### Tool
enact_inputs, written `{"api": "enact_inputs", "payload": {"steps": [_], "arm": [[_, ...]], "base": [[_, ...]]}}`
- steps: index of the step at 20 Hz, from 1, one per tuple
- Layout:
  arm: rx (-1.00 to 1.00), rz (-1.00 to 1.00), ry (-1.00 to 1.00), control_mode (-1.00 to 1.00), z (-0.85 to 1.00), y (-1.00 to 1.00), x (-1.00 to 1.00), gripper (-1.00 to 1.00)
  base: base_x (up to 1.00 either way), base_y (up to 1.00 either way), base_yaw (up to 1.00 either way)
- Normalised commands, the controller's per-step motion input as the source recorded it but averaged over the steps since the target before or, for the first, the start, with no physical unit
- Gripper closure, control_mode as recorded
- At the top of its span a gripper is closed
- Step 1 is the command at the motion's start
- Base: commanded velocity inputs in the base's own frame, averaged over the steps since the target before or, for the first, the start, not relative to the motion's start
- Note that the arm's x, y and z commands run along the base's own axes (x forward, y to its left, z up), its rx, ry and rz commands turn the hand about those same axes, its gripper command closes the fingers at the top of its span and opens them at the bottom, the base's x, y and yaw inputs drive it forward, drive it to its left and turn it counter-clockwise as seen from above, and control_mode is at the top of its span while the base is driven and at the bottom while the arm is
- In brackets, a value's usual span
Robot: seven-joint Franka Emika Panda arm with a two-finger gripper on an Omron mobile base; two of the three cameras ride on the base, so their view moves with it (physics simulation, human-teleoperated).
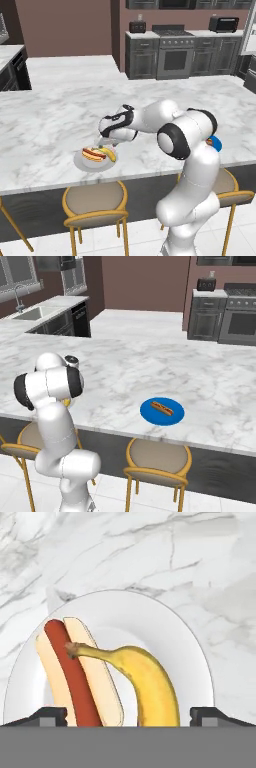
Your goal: Pick up the banana and pear from the fridge and place one fruit on each plate on the dining counter.
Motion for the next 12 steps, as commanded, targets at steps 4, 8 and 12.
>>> {"api": "enact_inputs", "payload": {"steps": [4,8,12], "arm": [[0.00,-0.03,-0.18,-1.00,0.74,-0.39,-0.91,-1.00],[-0.02,-0.21,-0.15,-1.00,0.30,-0.95,-1.00,-1.00],[0.00,-0.24,-0.09,-1.00,0.28,-0.98,-1.00,-1.00]], "base": [[0.00,0.00,0.00],[0.00,0.00,0.00],[0.00,0.00,0.00]]}}
